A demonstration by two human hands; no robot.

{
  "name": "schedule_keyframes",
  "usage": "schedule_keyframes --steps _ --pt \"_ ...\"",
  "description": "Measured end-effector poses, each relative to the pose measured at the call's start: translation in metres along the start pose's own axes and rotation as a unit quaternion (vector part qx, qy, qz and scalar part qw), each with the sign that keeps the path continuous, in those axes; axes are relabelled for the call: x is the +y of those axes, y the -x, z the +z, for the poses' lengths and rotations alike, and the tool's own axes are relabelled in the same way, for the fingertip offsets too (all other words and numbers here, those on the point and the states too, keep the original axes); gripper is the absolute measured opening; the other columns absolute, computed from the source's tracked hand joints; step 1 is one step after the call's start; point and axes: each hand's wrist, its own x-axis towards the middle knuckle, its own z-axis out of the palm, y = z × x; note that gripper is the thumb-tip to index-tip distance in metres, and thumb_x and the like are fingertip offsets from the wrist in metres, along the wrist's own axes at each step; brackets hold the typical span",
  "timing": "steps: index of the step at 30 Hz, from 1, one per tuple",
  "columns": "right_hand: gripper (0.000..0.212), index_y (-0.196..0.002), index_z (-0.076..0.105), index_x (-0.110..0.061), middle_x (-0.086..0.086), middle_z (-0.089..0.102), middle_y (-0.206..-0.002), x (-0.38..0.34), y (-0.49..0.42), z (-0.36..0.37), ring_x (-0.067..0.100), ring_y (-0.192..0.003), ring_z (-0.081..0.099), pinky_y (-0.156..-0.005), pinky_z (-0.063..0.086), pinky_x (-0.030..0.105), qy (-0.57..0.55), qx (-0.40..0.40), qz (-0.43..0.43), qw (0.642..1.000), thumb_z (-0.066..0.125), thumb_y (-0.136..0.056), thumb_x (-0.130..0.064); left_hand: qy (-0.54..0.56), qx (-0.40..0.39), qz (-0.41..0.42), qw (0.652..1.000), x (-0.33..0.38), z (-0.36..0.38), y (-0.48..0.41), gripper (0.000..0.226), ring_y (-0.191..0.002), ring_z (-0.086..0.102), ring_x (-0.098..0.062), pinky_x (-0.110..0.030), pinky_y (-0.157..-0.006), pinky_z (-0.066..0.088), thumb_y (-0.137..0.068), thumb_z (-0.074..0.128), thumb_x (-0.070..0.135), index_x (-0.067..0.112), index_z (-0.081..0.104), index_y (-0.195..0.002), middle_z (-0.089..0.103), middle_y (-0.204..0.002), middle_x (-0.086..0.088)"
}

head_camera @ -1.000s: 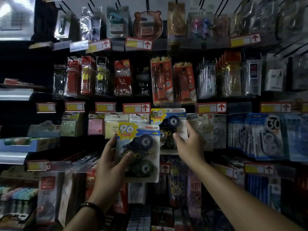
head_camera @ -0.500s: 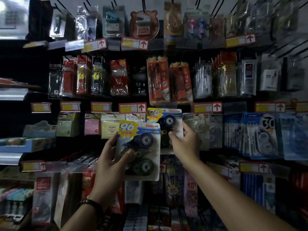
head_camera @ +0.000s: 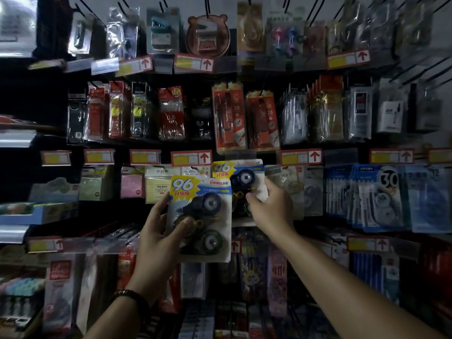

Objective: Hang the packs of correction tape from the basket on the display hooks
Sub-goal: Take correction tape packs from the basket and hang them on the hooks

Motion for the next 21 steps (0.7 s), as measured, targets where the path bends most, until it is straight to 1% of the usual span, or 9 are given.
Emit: schedule_keyframes --steps 2,4,6,8,11,12,15,17,21 --pt "0.016 -0.106 0.073 -0.028 -0.011 0.077 -0.086 0.001 -0.003 0.003 0.008 -0.079 0.072 -0.068 0.056 0.029 -0.019 0.007 0.025 0.999 0.074 -0.092 -0.019 0.000 0.000 -0.001 1.000 -0.001 0.000 0.001 0.063 -0.112 0.075 -0.014 -0.042 -0.093 0.060 -0.096 0.070 0.004 0.044 0.054 -0.142 0.077 -0.123 0.008" --pt "0.015 -0.106 0.074 -0.028 -0.008 0.078 -0.087 0.000 -0.008 0.005 0.014 -0.081 0.075 -0.072 0.062 0.036 -0.046 0.021 0.053 0.997 0.074 -0.092 -0.022 -0.004 -0.003 0.003 1.000 -0.002 -0.001 0.001 0.063 -0.115 0.074 -0.014 -0.038 -0.093 0.060 -0.096 0.070 0.003 0.043 0.055 -0.142 0.077 -0.126 0.007" --pt "0.023 -0.112 0.074 -0.025 -0.004 0.078 -0.092 0.001 -0.012 0.005 0.020 -0.086 0.077 -0.070 0.061 0.035 -0.050 0.029 0.062 0.996 0.075 -0.090 -0.028 -0.006 -0.005 0.006 1.000 -0.003 -0.001 0.001 0.062 -0.115 0.075 -0.013 -0.033 -0.091 0.062 -0.096 0.070 0.002 0.043 0.056 -0.140 0.077 -0.126 0.006" --pt "0.034 -0.120 0.072 -0.023 -0.002 0.079 -0.099 0.003 -0.013 0.005 0.020 -0.089 0.077 -0.071 0.061 0.033 -0.032 0.016 0.063 0.997 0.075 -0.088 -0.034 -0.004 -0.002 0.006 1.000 -0.002 -0.002 0.001 0.061 -0.112 0.075 -0.011 -0.030 -0.087 0.064 -0.096 0.069 0.001 0.044 0.056 -0.138 0.077 -0.123 0.008" --pt "0.039 -0.124 0.070 -0.024 -0.004 0.079 -0.105 0.004 -0.008 0.002 0.016 -0.094 0.075 -0.080 0.064 0.038 0.015 -0.003 0.041 0.999 0.073 -0.088 -0.039 -0.005 0.001 0.002 1.000 0.001 -0.003 0.000 0.063 -0.108 0.077 -0.012 -0.039 -0.089 0.062 -0.097 0.069 0.003 0.041 0.053 -0.144 0.078 -0.119 0.009" --pt "0.034 -0.120 0.071 -0.024 -0.005 0.079 -0.102 0.004 -0.008 0.000 0.015 -0.092 0.075 -0.079 0.064 0.037 0.021 -0.003 0.038 0.999 0.074 -0.088 -0.037 -0.004 0.000 0.001 1.000 0.002 -0.003 0.000 0.063 -0.107 0.077 -0.012 -0.041 -0.090 0.061 -0.097 0.068 0.004 0.041 0.052 -0.145 0.078 -0.118 0.009" --pt "0.005 -0.096 0.073 -0.025 -0.008 0.076 -0.082 0.005 -0.011 -0.002 0.011 -0.077 0.072 -0.067 0.056 0.030 0.012 0.004 0.044 0.999 0.075 -0.092 -0.025 -0.004 -0.001 -0.001 1.000 0.002 -0.001 0.001 0.064 -0.108 0.076 -0.012 -0.042 -0.090 0.061 -0.097 0.069 0.004 0.040 0.051 -0.147 0.078 -0.118 0.011" --pt "0.005 -0.091 0.071 -0.021 -0.006 0.075 -0.080 0.005 -0.014 0.000 0.015 -0.076 0.071 -0.066 0.054 0.032 0.027 0.005 0.037 0.999 0.075 -0.091 -0.025 -0.004 -0.003 0.001 1.000 0.001 -0.001 0.000 0.065 -0.109 0.076 -0.013 -0.040 -0.091 0.061 -0.097 0.069 0.004 0.039 0.051 -0.149 0.078 -0.119 0.011" --pt "0.019 -0.109 0.064 -0.021 -0.002 0.069 -0.098 0.009 -0.015 0.007 0.023 -0.093 0.065 -0.076 0.052 0.034 0.127 0.000 0.009 0.992 0.072 -0.093 -0.026 -0.004 -0.008 0.003 1.000 -0.001 0.002 -0.002 0.067 -0.110 0.076 -0.014 -0.044 -0.093 0.060 -0.096 0.070 0.004 0.040 0.051 -0.149 0.078 -0.120 0.010"
